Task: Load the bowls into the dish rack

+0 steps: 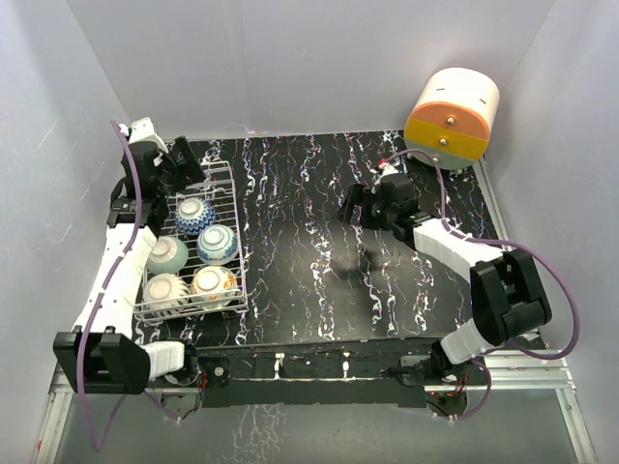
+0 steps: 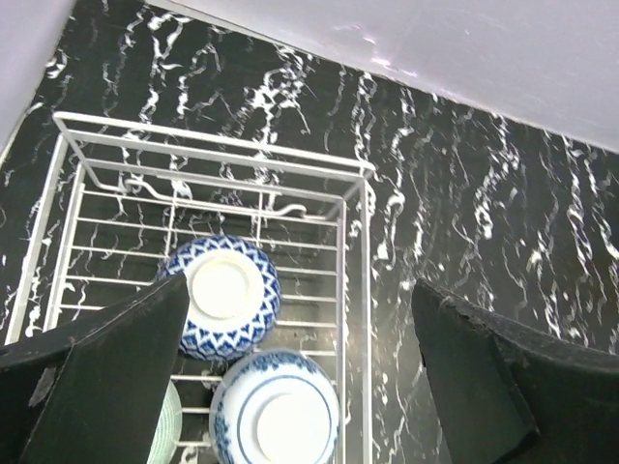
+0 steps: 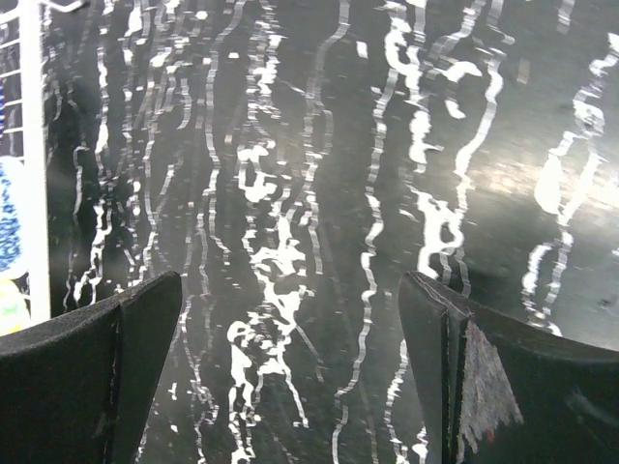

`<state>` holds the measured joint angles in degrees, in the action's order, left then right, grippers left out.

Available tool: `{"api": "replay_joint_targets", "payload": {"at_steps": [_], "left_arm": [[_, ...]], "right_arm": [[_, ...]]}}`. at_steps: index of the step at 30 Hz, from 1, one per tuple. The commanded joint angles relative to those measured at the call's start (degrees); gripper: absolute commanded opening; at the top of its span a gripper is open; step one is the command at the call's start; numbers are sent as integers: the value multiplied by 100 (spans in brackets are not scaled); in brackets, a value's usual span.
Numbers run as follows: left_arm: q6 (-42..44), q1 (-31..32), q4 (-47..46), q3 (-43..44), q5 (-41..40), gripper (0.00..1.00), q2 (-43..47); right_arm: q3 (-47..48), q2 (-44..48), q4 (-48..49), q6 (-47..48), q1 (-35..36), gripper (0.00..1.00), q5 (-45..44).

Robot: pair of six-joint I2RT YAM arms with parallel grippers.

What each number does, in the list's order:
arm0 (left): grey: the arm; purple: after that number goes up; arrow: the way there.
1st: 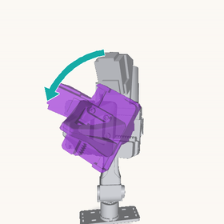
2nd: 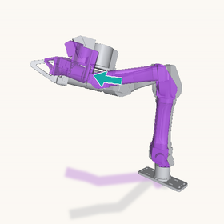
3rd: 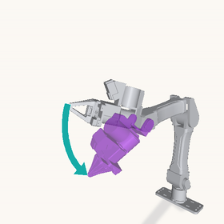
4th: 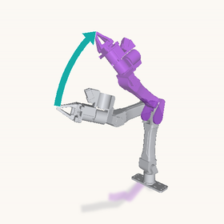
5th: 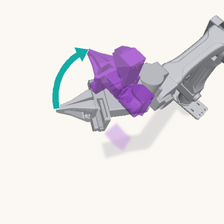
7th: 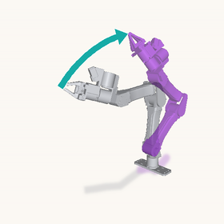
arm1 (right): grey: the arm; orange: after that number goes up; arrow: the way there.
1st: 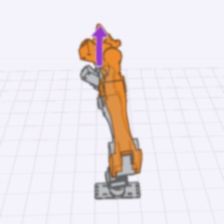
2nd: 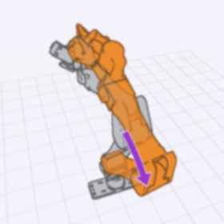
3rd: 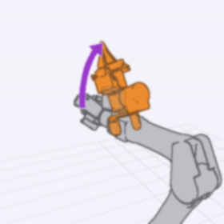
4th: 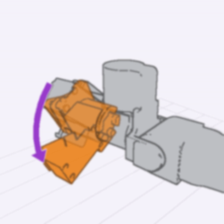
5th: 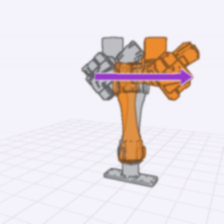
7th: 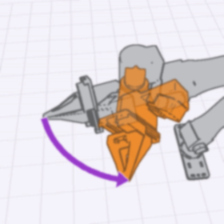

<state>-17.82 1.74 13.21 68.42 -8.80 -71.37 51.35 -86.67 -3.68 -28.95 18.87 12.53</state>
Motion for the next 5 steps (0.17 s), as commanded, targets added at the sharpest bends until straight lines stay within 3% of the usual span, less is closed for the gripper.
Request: {"api": "replay_joint_targets", "payload": {"at_steps": [1, 5], "left_arm": [[236, 22, 974, 145, 799, 97, 355], [271, 20, 1125, 131, 1190, 97, 654]], "right_arm": [[497, 105, -348, 217, 442, 98, -761], [560, 129, -518, 153, 681, 98, -915]]}}
